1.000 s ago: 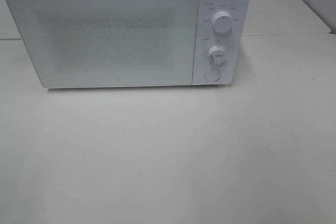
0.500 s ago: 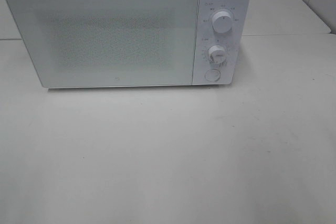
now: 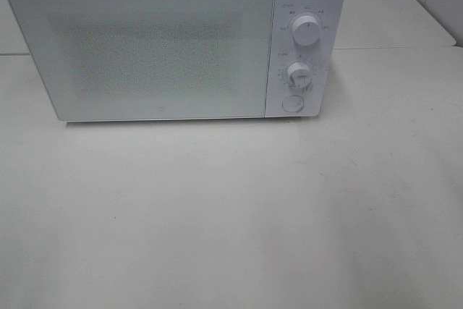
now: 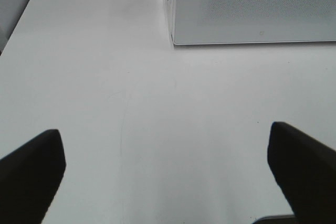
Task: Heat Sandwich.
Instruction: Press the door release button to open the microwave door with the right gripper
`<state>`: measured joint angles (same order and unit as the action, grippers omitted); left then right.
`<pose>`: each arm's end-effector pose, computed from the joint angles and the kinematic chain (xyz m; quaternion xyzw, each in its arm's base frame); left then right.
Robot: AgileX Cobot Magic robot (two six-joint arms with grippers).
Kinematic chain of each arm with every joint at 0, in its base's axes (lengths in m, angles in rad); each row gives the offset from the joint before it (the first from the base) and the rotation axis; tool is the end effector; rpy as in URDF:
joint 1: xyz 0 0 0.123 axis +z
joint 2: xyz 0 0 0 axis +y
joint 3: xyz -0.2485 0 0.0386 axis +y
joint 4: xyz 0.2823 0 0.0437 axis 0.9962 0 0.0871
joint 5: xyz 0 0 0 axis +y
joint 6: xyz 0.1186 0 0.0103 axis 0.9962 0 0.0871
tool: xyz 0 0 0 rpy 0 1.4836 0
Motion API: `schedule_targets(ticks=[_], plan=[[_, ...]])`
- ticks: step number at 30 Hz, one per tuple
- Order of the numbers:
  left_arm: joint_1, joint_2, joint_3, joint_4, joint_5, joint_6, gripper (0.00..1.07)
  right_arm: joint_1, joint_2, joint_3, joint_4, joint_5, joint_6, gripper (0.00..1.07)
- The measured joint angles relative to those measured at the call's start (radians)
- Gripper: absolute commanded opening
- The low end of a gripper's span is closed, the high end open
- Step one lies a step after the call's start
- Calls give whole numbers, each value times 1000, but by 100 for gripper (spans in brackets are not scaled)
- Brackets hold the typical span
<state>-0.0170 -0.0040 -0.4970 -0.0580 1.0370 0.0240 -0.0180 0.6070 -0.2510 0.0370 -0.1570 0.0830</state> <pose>0.0850 -0.0074 0.2830 0.0181 0.8462 -0.0271 0.5319 0.2160 -0.0046 0.2257 0.0532 0.7436 0.0317 0.6657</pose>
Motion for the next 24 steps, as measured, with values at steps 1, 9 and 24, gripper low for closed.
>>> schedule_targets(ticks=[1,9,24], plan=[[0,0,0,0,0,0,101,0,30,0,0,-37,0,76],[0,0,0,0,0,0,101,0,251,0,1,-304,2,76],[0,0,0,0,0,0,101,91,567,66,51,-724,-25,76]])
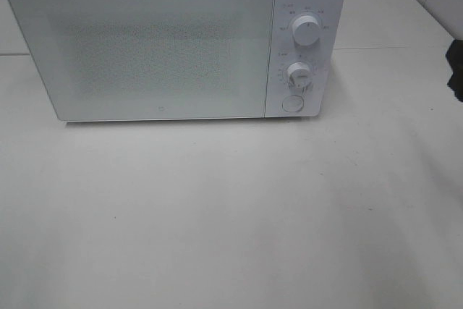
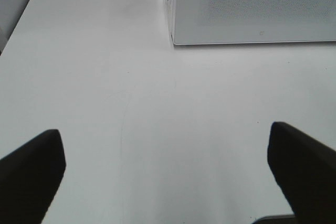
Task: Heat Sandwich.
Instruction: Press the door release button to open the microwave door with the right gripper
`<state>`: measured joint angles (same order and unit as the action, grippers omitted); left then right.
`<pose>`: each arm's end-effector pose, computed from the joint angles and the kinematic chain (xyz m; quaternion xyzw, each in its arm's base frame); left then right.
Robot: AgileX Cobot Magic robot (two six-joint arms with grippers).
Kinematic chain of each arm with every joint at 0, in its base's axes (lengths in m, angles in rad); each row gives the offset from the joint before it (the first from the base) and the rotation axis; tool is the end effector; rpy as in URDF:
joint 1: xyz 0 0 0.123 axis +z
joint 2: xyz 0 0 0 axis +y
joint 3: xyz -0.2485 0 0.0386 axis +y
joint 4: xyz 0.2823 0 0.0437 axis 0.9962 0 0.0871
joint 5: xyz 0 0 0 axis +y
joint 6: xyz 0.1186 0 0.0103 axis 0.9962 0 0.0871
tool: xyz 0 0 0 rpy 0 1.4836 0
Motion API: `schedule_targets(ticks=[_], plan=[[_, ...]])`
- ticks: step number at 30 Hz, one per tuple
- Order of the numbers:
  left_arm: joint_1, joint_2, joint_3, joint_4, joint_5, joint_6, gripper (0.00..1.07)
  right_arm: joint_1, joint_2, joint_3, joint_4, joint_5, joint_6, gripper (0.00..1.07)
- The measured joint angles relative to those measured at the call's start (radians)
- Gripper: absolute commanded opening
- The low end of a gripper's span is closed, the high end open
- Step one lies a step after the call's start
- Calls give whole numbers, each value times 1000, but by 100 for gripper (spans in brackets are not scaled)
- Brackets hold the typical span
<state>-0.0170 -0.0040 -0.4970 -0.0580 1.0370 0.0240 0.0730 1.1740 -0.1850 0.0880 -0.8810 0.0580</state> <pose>0.0850 -0.0074 0.2830 0.0181 0.8462 -0.0271 0.5319 0.2499 0.0102 0.1525 0.0384 0.7140 0.0411 0.6978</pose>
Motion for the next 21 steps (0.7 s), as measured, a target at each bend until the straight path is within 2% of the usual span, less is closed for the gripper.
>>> schedule_targets(ticks=[1,3,5,6,7,10,11,12,14,16,17,20,21], plan=[[0,0,0,0,0,0,101,0,0,0,0,0,0,76],[0,0,0,0,0,0,101,97,69,15,75,-78,-67,76],[0,0,0,0,0,0,101,159,116,20,131,-118,-123,76],[0,0,0,0,0,0,101,159,116,20,131,-118,-123,76],[0,0,0,0,0,0,101,219,160,22,186,-156,-168,76],[0,0,0,0,0,0,101,310,233,22,270,-212,-208,76],[0,0,0,0,0,0,101,310,233,22,270,-212,-208,76],[0,0,0,0,0,0,101,374,272,22,327,-245,-214,76],[0,0,0,0,0,0,101,436,312,21,377,-279,-219,76],[0,0,0,0,0,0,101,460,327,21,403,-296,-221,76],[0,0,0,0,0,0,101,512,359,21,451,-313,-221,76],[0,0,0,0,0,0,101,565,391,17,505,-317,-222,76],[0,0,0,0,0,0,101,616,421,5,556,-317,-223,76]])
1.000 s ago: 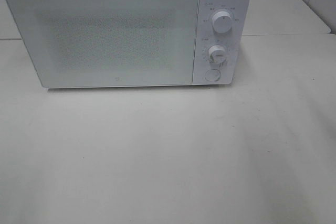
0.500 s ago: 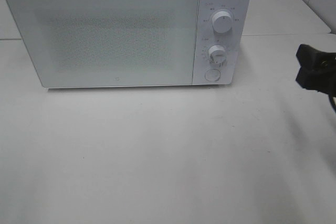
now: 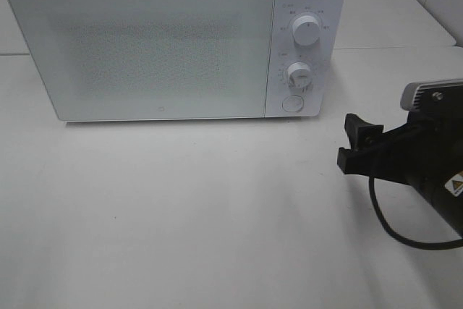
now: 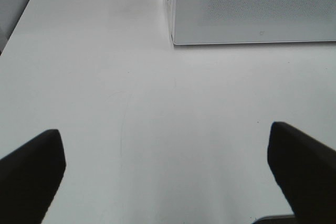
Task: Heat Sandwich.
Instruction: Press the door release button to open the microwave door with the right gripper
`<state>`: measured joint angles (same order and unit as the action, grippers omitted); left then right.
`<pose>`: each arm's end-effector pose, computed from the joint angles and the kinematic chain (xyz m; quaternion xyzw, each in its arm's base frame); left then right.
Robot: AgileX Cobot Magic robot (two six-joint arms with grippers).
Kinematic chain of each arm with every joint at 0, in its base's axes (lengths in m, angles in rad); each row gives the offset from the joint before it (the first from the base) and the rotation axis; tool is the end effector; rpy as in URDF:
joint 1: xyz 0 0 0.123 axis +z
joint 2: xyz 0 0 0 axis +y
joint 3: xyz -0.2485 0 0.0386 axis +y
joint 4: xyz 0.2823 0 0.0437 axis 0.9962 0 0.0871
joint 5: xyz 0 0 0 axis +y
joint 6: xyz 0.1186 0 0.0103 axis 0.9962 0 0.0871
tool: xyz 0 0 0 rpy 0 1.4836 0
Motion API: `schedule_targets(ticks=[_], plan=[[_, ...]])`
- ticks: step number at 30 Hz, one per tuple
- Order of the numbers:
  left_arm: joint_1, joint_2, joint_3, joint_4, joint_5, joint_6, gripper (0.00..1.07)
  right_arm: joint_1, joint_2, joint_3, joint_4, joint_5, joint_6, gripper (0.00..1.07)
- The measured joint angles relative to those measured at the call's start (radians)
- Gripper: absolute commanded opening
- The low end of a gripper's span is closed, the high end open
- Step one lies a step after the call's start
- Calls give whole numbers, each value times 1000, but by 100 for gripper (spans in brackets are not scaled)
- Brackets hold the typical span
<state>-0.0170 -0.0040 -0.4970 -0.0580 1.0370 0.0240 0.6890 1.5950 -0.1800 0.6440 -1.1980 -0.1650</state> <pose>0.0850 -0.0074 0.2830 0.0181 0.8462 -0.0271 0.5319 0.2183 0.0936 0.0776 -0.0394 0.7653 0.0216 0.6422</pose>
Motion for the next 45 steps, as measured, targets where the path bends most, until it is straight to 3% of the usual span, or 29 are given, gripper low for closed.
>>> schedule_targets(ticks=[7,11,16,27,38,39,45], plan=[[0,0,0,0,0,0,101,154,76,-79,150,-3,-9,76],[0,0,0,0,0,0,101,193,96,-106,194,-4,-10,76],[0,0,0,0,0,0,101,238,112,-127,255,-7,-10,76],[0,0,0,0,0,0,101,244,114,-127,285,-8,50,76],[0,0,0,0,0,0,101,247,114,-127,285,-8,753,75],[0,0,0,0,0,0,101,247,114,-127,285,-8,911,72],[0,0,0,0,0,0,101,247,114,-127,285,-8,1235,57]])
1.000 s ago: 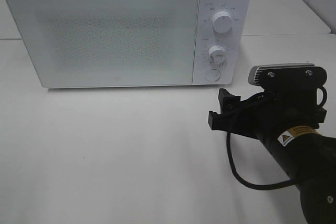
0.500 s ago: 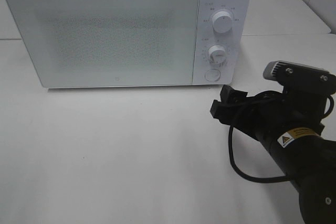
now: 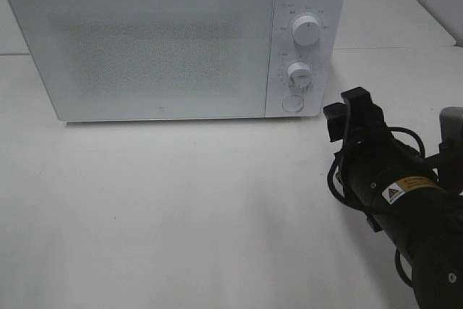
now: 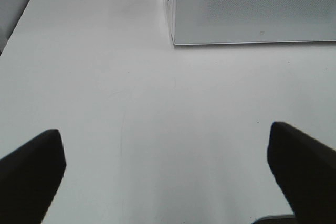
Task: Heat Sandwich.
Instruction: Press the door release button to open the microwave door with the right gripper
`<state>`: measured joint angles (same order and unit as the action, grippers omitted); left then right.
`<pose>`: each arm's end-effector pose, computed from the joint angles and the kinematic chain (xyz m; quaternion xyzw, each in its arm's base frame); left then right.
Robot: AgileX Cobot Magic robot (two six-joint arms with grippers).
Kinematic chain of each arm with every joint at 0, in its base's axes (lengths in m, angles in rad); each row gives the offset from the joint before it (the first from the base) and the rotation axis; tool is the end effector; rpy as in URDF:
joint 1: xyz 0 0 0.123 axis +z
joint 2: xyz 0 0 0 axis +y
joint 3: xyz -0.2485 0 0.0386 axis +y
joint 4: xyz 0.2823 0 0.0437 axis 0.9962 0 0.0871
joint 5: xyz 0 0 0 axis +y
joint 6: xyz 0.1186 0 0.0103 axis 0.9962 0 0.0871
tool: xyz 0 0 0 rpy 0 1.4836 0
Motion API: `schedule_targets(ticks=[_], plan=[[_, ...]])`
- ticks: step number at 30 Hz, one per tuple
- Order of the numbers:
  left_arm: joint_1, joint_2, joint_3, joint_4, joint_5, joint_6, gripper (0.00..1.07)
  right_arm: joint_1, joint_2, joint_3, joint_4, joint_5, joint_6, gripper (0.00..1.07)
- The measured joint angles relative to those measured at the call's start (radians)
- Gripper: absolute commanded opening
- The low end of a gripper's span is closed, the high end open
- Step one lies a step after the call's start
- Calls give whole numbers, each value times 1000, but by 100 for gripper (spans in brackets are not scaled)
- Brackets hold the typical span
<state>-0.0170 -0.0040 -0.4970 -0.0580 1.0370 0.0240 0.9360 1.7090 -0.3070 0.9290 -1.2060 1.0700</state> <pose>0.0850 -0.0074 0.2830 0.0181 0.8462 -0.0271 0.5319 0.2129 0.1389 0.0686 0.4420 0.6375 0.3930 0.4937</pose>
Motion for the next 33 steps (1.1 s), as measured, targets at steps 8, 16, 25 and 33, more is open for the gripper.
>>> schedule_targets(ticks=[8,16,25,33], plan=[[0,0,0,0,0,0,101,0,0,0,0,0,298,9],[0,0,0,0,0,0,101,0,0,0,-11,12,355,0],[0,0,0,0,0,0,101,-28,0,0,-21,27,371,1],[0,0,0,0,0,0,101,-136,2,-47,-113,169,372,1]])
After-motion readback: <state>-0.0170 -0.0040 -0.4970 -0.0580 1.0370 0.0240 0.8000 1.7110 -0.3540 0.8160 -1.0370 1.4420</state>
